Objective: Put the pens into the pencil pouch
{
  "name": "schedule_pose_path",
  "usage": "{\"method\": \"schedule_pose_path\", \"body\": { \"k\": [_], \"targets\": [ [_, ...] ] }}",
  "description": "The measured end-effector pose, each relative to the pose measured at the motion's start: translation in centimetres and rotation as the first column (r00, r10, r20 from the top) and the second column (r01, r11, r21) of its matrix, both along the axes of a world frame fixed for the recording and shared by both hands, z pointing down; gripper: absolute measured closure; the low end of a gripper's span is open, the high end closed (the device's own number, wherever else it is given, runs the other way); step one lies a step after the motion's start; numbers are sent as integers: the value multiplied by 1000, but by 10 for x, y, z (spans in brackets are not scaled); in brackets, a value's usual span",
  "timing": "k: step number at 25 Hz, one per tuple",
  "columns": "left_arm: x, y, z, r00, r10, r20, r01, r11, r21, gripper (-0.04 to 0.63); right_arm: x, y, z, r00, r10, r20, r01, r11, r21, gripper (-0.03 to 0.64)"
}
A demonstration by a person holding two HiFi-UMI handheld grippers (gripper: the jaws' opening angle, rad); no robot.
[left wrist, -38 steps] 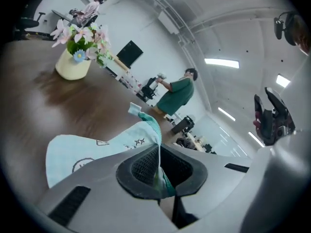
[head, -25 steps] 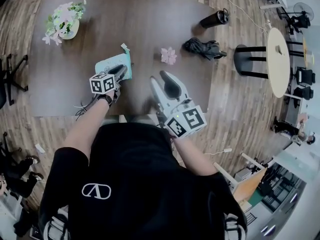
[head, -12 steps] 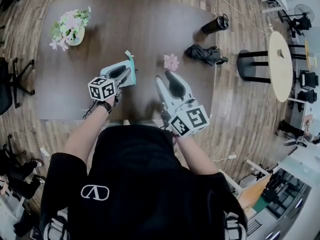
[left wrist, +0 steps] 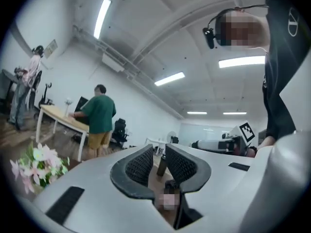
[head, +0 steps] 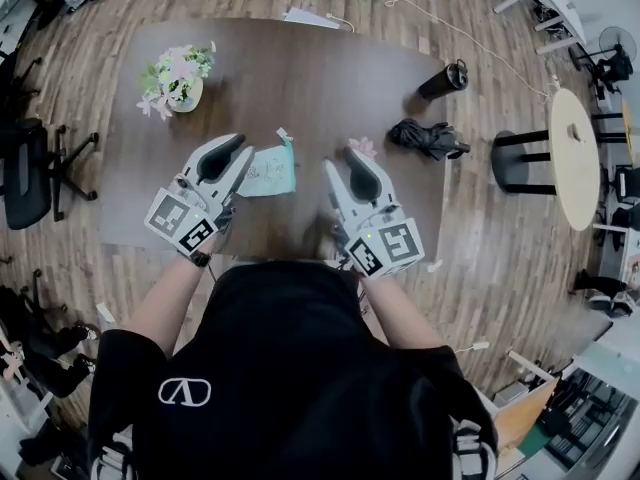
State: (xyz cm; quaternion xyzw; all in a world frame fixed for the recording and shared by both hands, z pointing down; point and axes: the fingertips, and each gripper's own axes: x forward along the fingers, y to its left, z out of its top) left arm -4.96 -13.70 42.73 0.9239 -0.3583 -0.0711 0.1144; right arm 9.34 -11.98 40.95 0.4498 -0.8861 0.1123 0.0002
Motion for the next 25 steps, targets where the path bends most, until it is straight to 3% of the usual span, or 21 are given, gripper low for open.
{"method": "schedule_pose_path", "body": {
  "k": [6,12,17,25],
  "targets": [
    [-16,31,-73,997,-61,44,50,978,204,566,-17,5,-18,999,-28,-16,29,997,65,491],
    [-28,53,-108,984,-166,62,134,927,351,591,-35,15,-33,997,-50,-53,57,989,136,542],
    [-32,60,-112,978,-197,71,160,920,357,592,-40,23,-47,998,-9,-64,23,976,218,617],
    [-38,65,-109,973,-219,69,179,912,370,592,-39,28,-50,997,22,-71,-2,965,262,617]
  ]
}}
